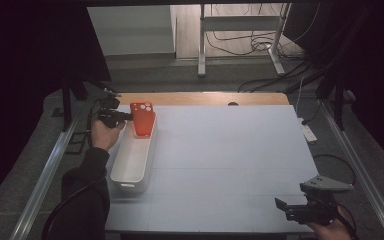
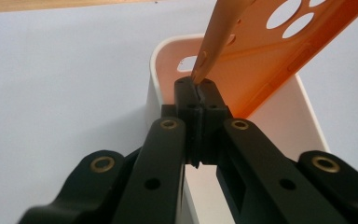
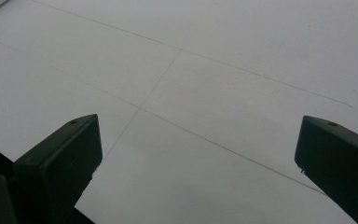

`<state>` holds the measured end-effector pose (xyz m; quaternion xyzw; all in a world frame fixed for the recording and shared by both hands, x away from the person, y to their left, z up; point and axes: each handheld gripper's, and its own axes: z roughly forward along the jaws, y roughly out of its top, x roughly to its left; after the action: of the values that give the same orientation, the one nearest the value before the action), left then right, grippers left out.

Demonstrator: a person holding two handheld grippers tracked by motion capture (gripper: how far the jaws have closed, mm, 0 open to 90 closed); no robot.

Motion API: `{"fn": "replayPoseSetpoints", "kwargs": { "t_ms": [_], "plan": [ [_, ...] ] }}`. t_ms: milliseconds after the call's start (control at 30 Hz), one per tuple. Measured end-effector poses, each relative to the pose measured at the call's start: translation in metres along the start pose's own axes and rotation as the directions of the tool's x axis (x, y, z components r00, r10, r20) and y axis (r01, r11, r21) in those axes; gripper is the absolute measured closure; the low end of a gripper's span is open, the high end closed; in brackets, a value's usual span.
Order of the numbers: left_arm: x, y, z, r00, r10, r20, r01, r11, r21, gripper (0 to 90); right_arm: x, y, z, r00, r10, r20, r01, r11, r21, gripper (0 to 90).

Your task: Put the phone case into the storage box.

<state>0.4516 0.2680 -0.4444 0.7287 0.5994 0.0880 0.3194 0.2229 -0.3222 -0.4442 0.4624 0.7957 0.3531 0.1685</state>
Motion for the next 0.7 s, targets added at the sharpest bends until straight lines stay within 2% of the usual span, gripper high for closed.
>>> {"fn": "replayPoseSetpoints", "kwargs": {
  "t_ms": [233, 400, 533, 700],
  "plan": [
    [-0.001, -0.001, 0.005, 0.9999, 0.004, -0.016, -0.005, 1.0000, -0.008, 86.6, 0.000, 0.000, 0.000, 1.0000, -0.001, -0.002, 0.001, 1.000, 0.003, 0.4],
    [0.000, -0.001, 0.004, 0.9999, -0.001, 0.014, 0.002, 0.9993, -0.038, 77.7, 0.000, 0.000, 0.000, 1.0000, -0.002, -0.002, 0.002, 1.000, 0.001, 0.4],
    [-0.001, 0.000, -0.001, 0.9994, 0.019, 0.030, -0.017, 0.9981, -0.060, 71.7, 0.000, 0.000, 0.000, 1.0000, -0.002, -0.003, 0.002, 1.000, 0.002, 0.4],
    [-0.005, 0.000, -0.004, 0.9983, 0.051, 0.029, -0.049, 0.9956, -0.080, 64.3, 0.001, 0.000, 0.000, 1.0000, -0.005, -0.003, 0.005, 1.000, 0.002, 0.4]
  ]
}}
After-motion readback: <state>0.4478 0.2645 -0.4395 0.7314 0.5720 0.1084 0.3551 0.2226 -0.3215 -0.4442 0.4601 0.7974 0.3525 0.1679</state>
